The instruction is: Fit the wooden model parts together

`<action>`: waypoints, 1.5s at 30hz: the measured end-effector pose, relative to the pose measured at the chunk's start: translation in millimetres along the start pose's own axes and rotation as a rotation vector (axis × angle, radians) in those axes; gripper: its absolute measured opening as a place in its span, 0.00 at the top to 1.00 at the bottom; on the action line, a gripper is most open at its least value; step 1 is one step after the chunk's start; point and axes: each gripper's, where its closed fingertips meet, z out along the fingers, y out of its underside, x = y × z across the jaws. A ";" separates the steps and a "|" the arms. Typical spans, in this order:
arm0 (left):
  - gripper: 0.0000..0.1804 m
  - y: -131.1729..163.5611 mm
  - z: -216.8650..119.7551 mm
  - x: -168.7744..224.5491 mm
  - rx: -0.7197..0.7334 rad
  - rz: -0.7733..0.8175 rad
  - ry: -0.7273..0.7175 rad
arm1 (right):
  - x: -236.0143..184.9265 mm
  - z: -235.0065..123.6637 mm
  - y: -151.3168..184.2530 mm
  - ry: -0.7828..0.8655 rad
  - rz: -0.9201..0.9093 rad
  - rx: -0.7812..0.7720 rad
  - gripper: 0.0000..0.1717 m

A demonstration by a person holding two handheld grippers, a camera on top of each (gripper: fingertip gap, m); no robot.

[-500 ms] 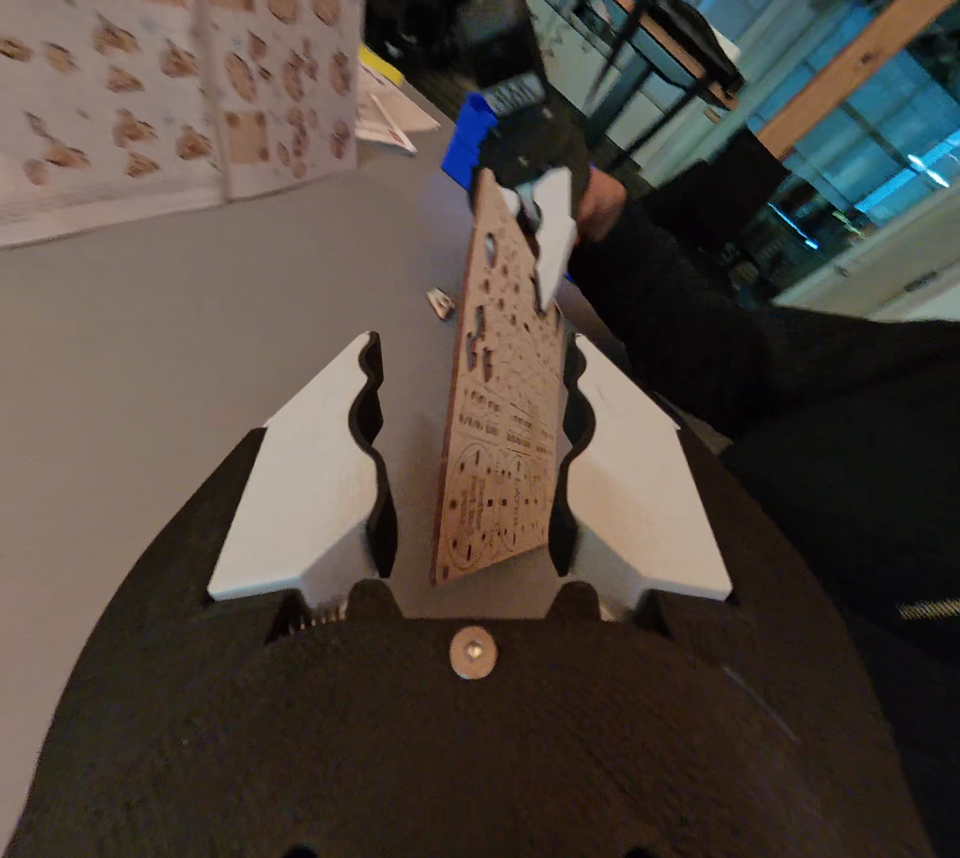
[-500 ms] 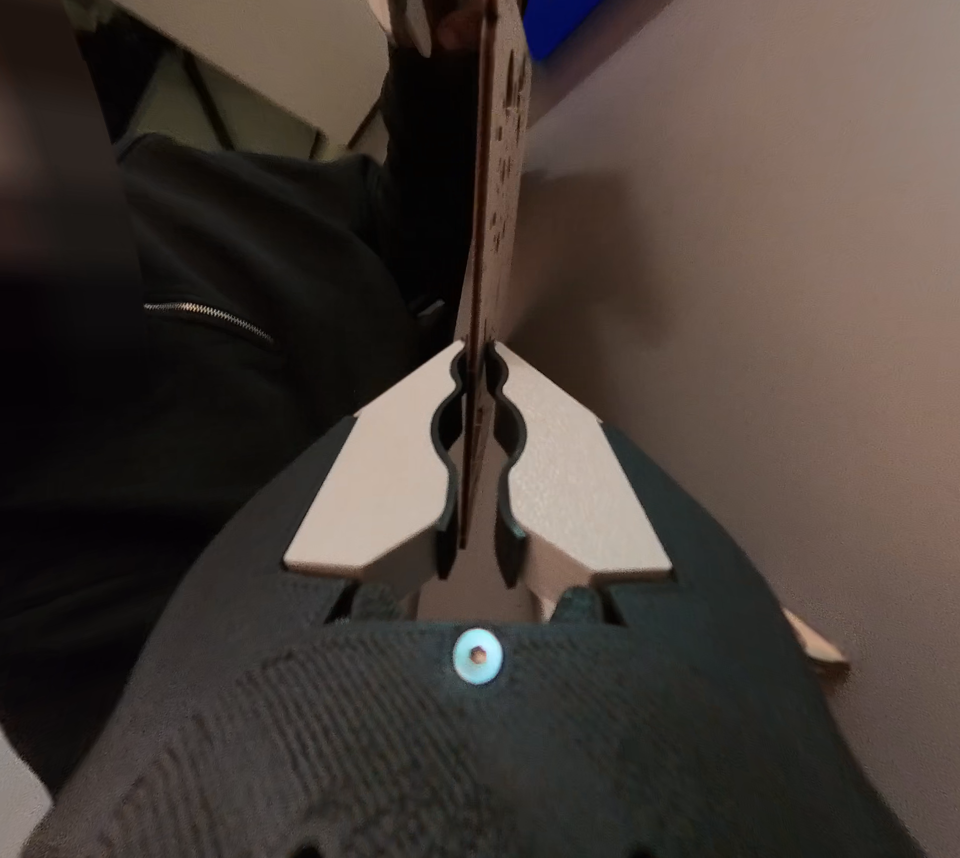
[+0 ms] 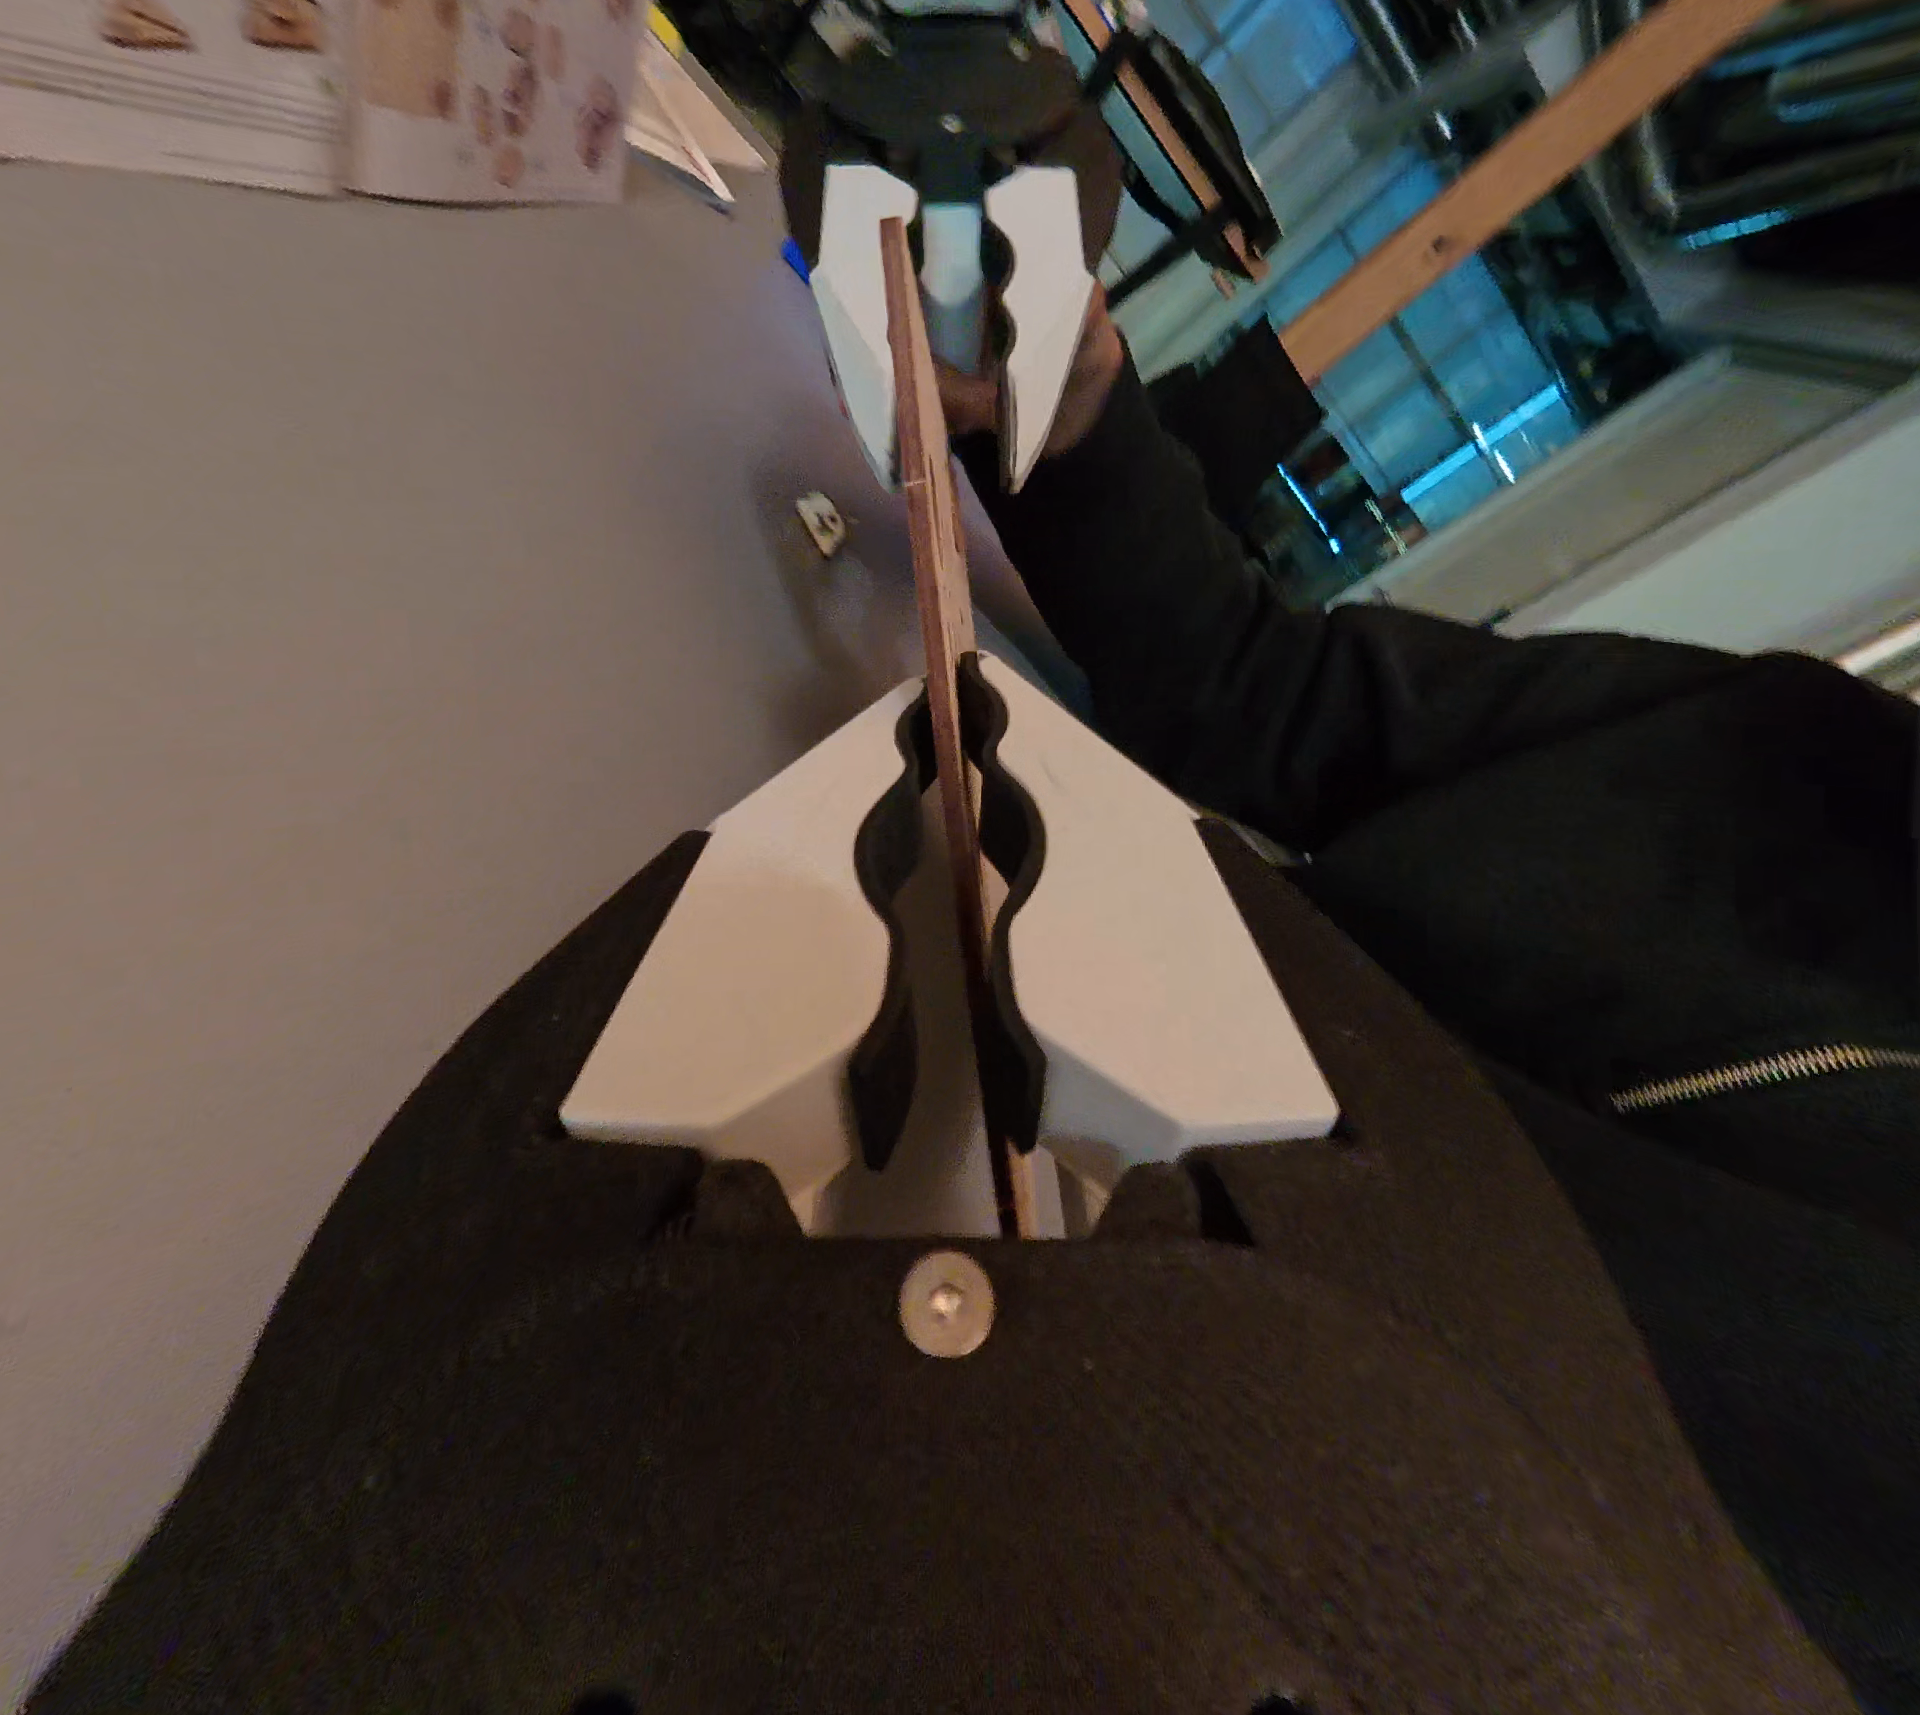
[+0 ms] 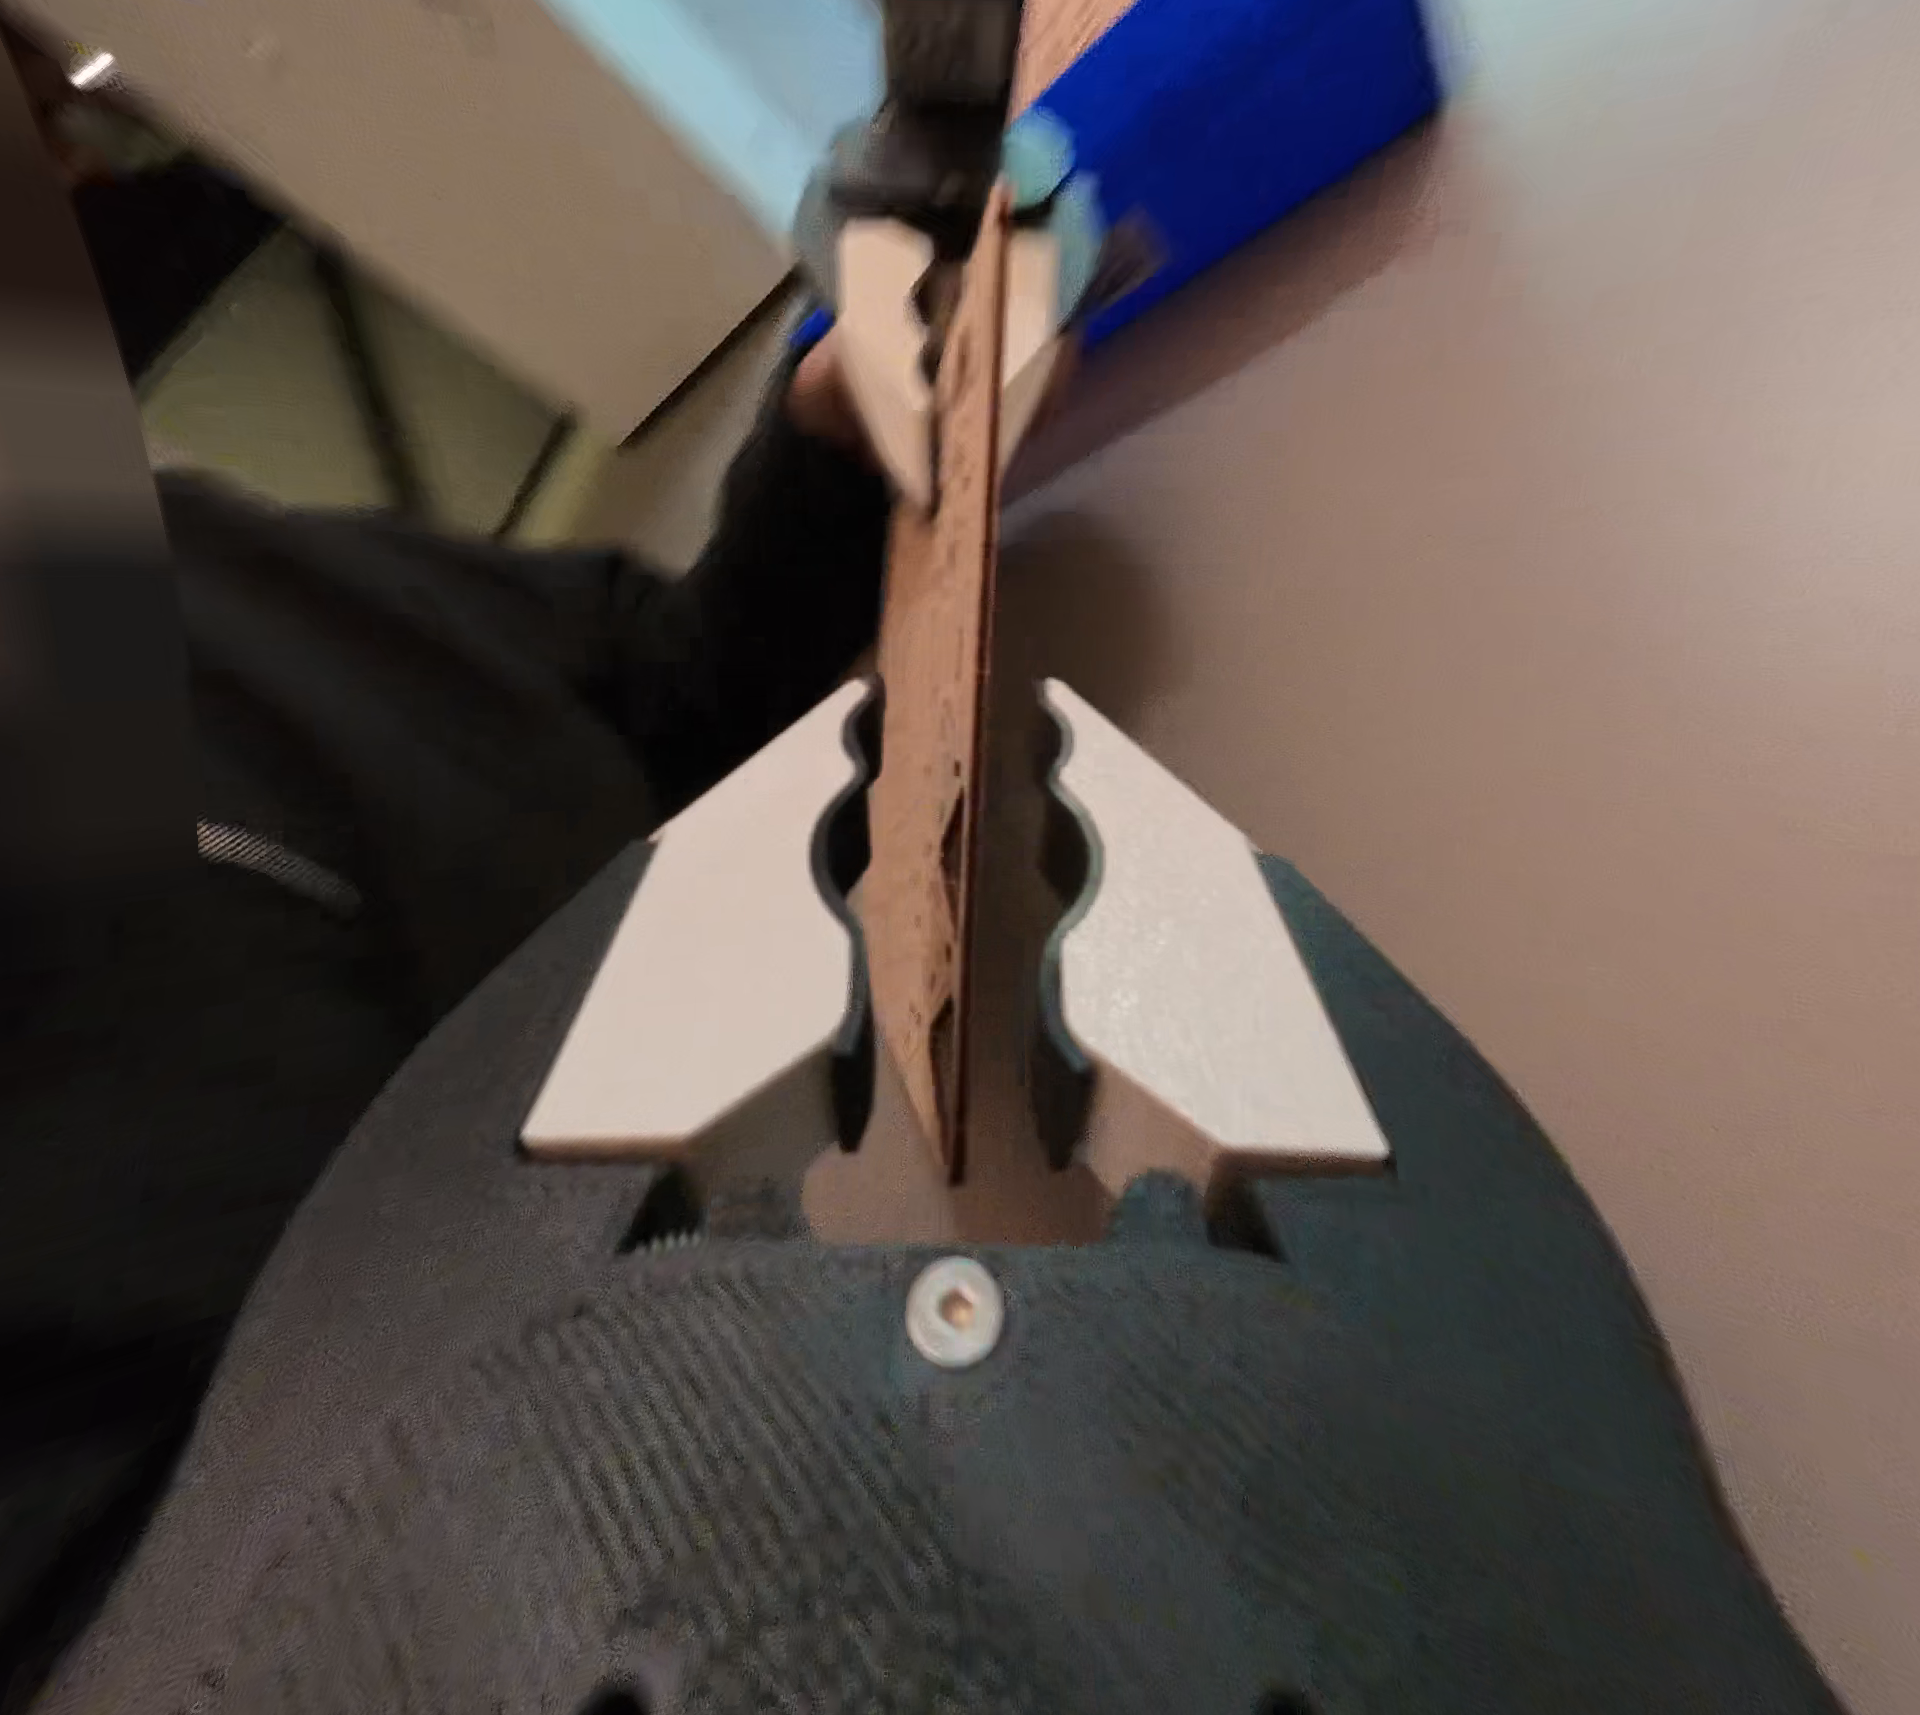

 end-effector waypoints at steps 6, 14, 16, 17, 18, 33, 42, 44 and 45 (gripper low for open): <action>0.99 -24.3 -20.4 -24.9 0.201 -0.018 -0.095 | 27.9 -64.9 -13.7 0.527 -0.220 0.404 0.72; 0.99 -28.9 -24.0 -29.6 0.246 0.021 -0.125 | 25.4 -39.1 27.6 0.609 -0.118 0.420 0.71; 0.99 -28.4 -24.7 -29.7 0.249 0.023 -0.124 | 32.7 -33.8 35.1 0.584 -0.031 0.411 0.75; 0.99 -28.3 -24.7 -29.6 0.250 0.025 -0.124 | 36.2 -31.6 38.9 0.570 0.010 0.405 0.77; 0.99 -28.3 -24.6 -29.3 0.251 0.029 -0.123 | 38.5 -29.2 42.1 0.549 0.044 0.402 0.79; 0.99 -27.2 -24.5 -31.3 0.253 0.029 -0.137 | 40.8 -11.2 50.6 0.387 0.196 0.428 0.95; 0.99 -23.7 -25.0 -39.5 0.238 0.014 -0.194 | 53.1 -7.0 55.7 0.473 0.206 0.385 0.95; 0.99 -23.3 -25.2 -40.7 0.237 0.010 -0.203 | 54.6 -6.5 56.1 0.484 0.207 0.383 0.94; 0.99 -23.2 -25.2 -41.0 0.237 0.008 -0.204 | 54.9 -6.4 56.1 0.485 0.209 0.384 0.94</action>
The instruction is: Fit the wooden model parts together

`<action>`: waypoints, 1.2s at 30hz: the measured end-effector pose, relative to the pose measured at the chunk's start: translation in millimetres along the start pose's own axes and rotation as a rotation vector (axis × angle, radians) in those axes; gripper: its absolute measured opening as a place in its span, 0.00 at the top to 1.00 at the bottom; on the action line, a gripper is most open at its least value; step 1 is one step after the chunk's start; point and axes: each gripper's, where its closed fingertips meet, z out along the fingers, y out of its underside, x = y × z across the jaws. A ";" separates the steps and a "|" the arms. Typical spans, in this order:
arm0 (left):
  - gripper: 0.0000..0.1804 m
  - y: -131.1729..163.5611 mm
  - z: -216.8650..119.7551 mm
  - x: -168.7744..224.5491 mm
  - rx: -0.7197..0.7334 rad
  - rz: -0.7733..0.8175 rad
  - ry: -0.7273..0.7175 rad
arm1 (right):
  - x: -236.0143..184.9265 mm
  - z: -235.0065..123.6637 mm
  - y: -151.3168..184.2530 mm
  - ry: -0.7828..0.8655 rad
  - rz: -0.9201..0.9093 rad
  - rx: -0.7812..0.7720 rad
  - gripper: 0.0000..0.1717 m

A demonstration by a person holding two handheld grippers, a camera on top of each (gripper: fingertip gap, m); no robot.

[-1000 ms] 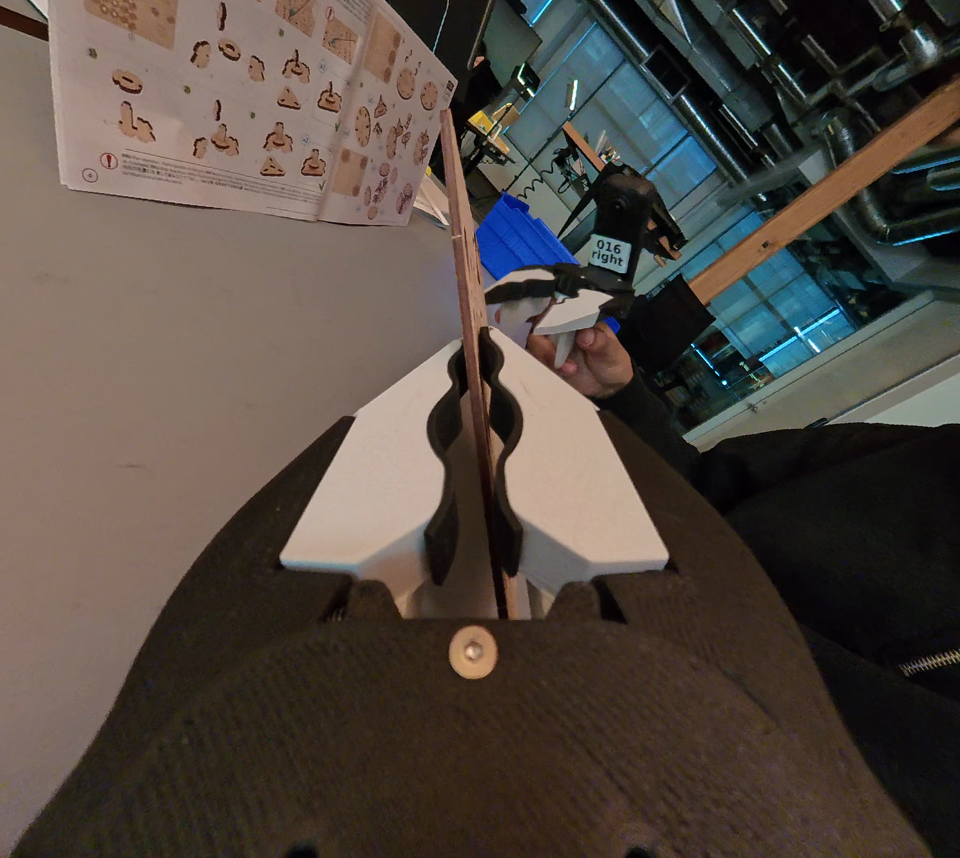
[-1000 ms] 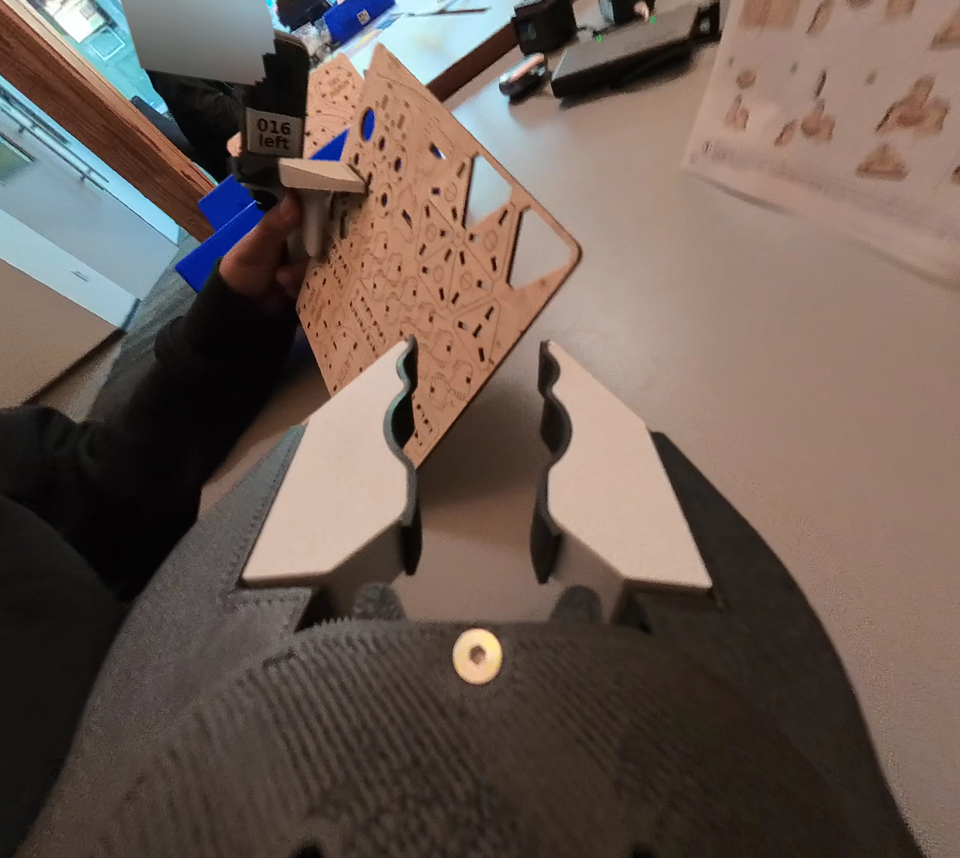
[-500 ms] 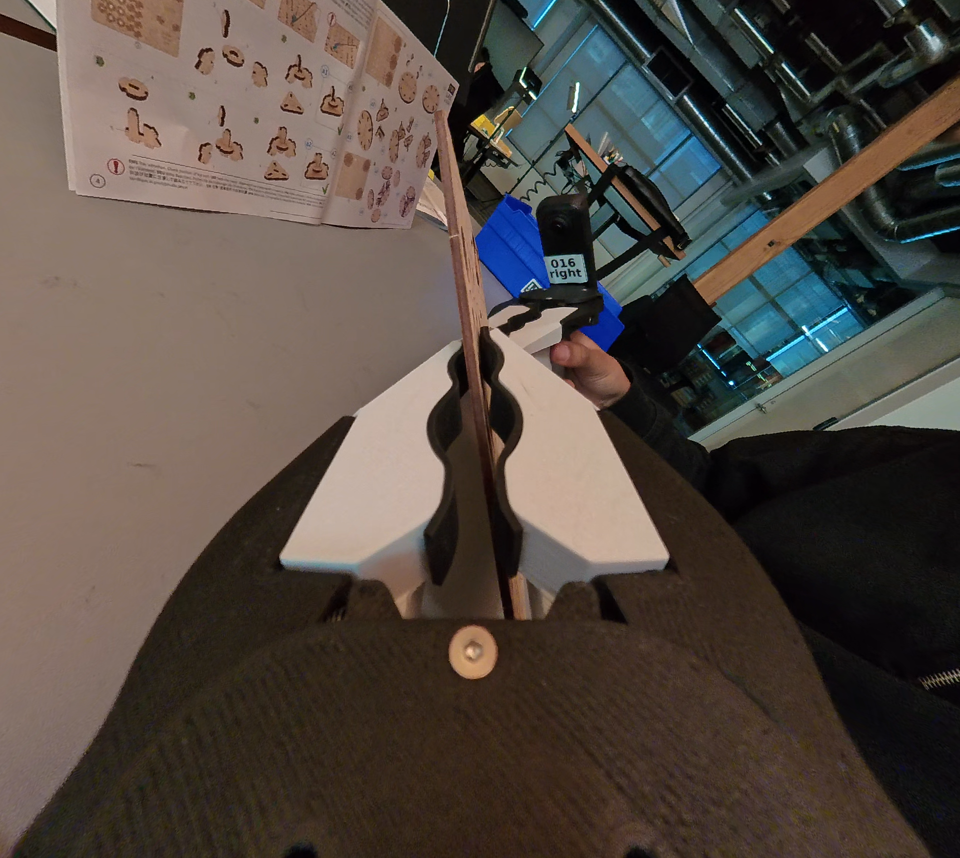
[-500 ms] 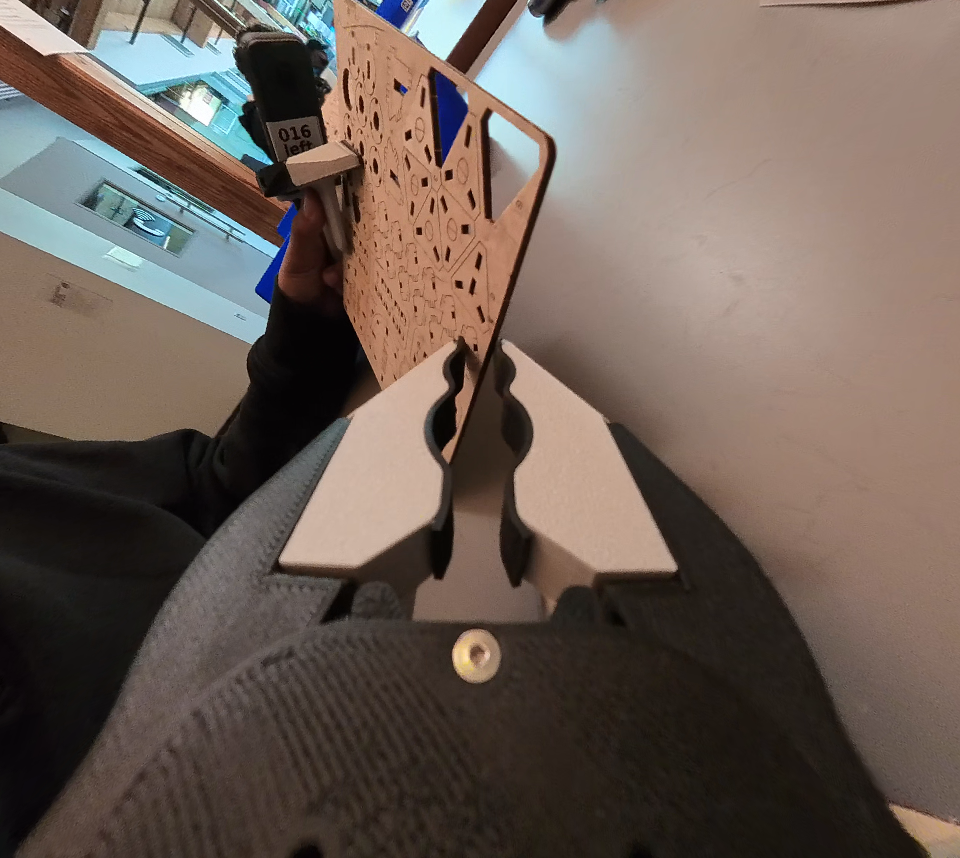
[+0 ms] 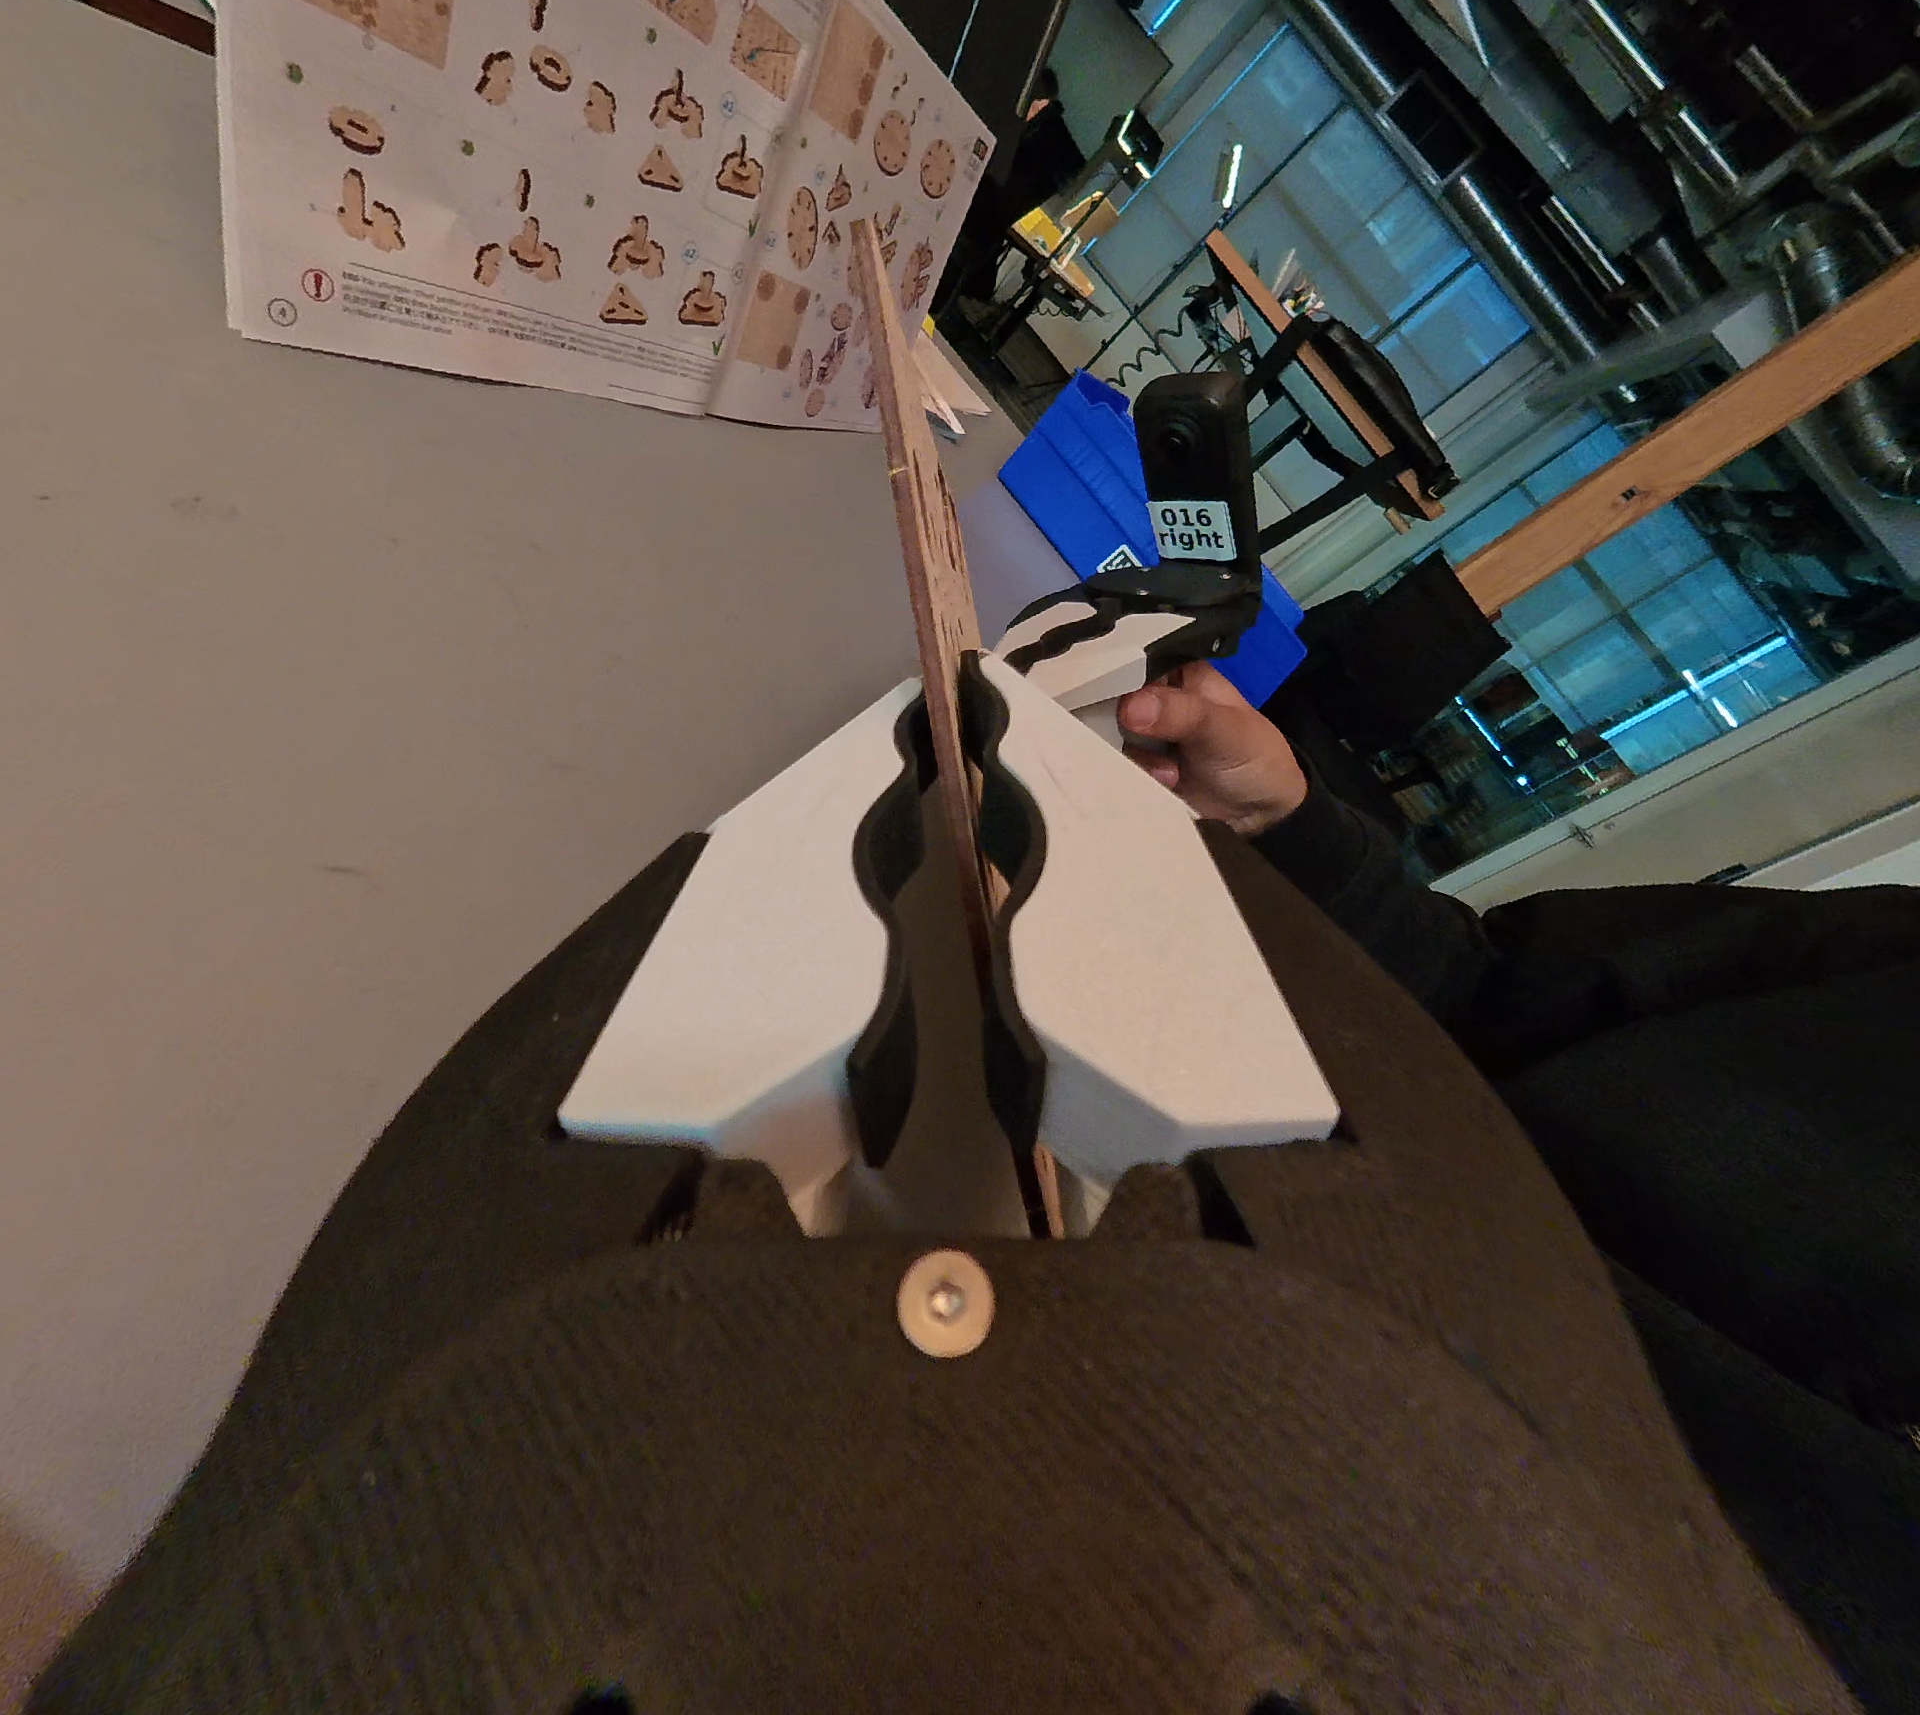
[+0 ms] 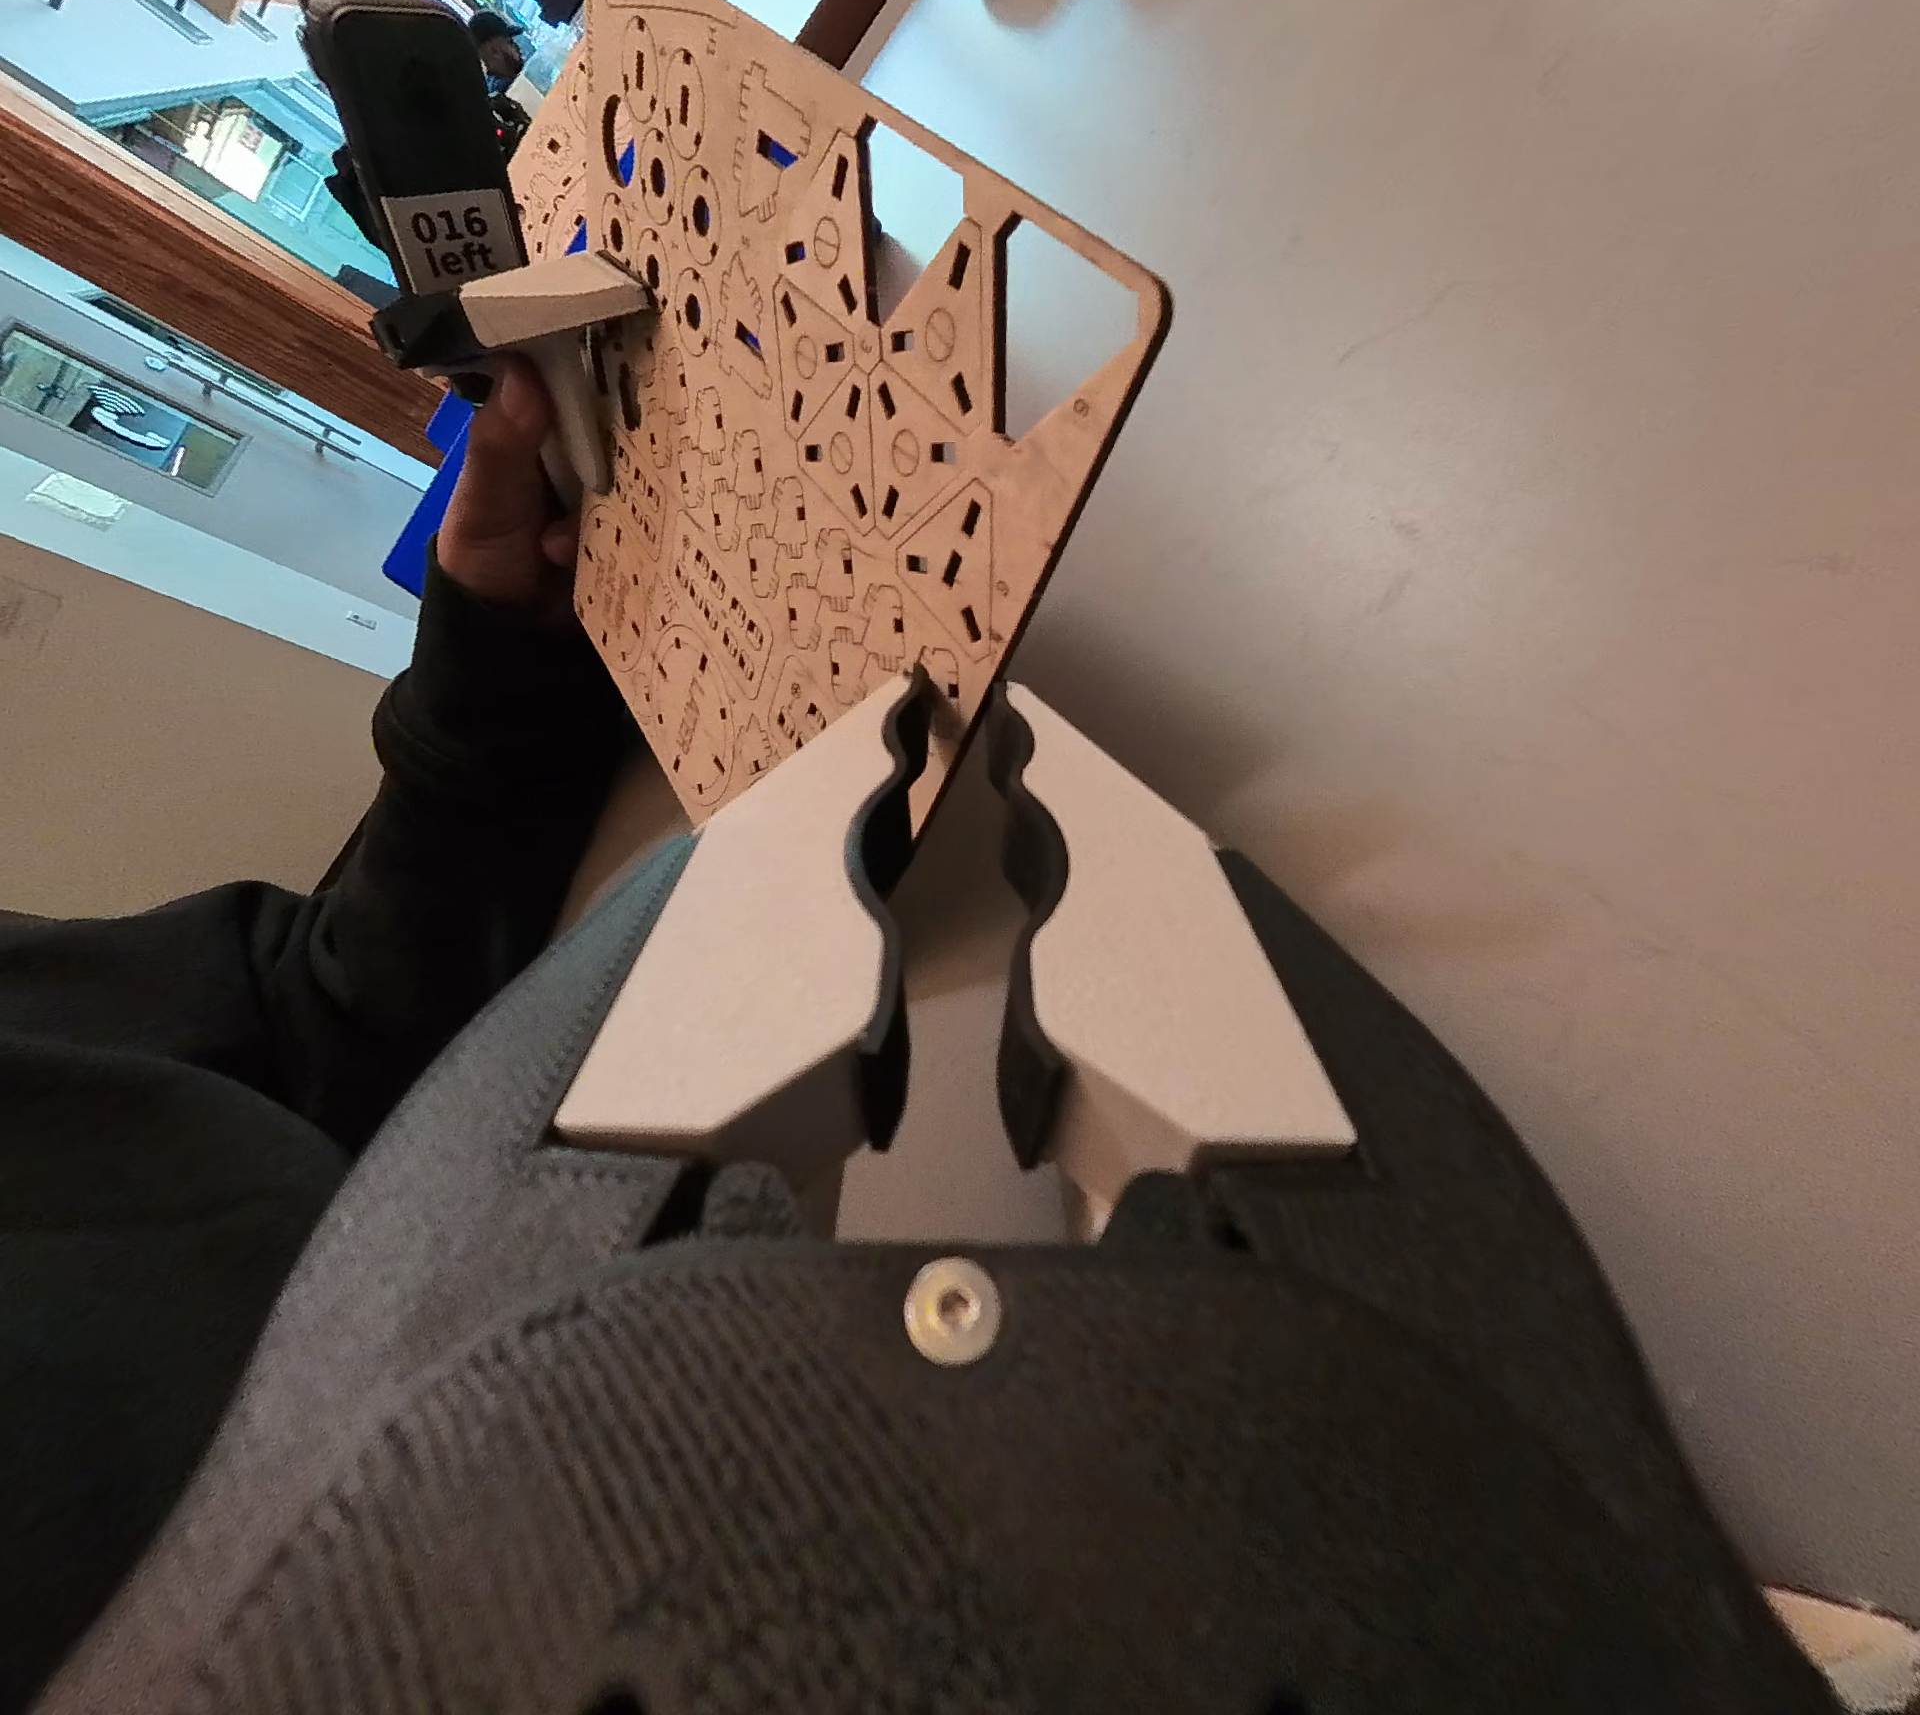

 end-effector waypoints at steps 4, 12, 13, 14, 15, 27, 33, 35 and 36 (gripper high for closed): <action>0.99 0.3 -0.1 -1.3 -0.001 -0.003 -0.008 | 0.8 0.8 0.3 0.013 -0.001 0.005 0.94; 0.99 0.7 -0.1 -4.8 0.001 -0.014 -0.026 | 3.1 3.0 -0.3 0.047 0.001 0.010 0.94; 0.99 0.4 -0.2 -4.9 0.003 -0.015 -0.027 | 3.2 3.1 -0.8 0.053 -0.001 0.013 0.94; 0.99 0.5 -0.3 -5.3 0.003 -0.016 -0.029 | 3.3 3.3 -1.0 0.061 -0.007 0.013 0.94; 0.99 0.4 -0.3 -5.6 0.004 -0.017 -0.030 | 3.3 3.3 -1.3 0.068 -0.013 0.015 0.94; 0.99 -9.0 -3.5 4.1 0.061 -0.008 0.036 | 2.9 -18.3 -33.1 0.088 -0.161 0.183 0.69; 0.99 -9.4 -3.3 4.8 0.064 0.002 0.041 | 6.1 -58.0 -56.8 0.383 -0.539 0.245 0.70; 0.99 -9.6 -3.4 5.8 0.065 0.006 0.047 | -10.0 -81.0 -80.9 0.561 -0.761 0.420 0.70; 0.99 -9.5 -3.4 6.2 0.065 0.009 0.050 | -17.8 -91.8 -88.4 0.649 -0.854 0.497 0.73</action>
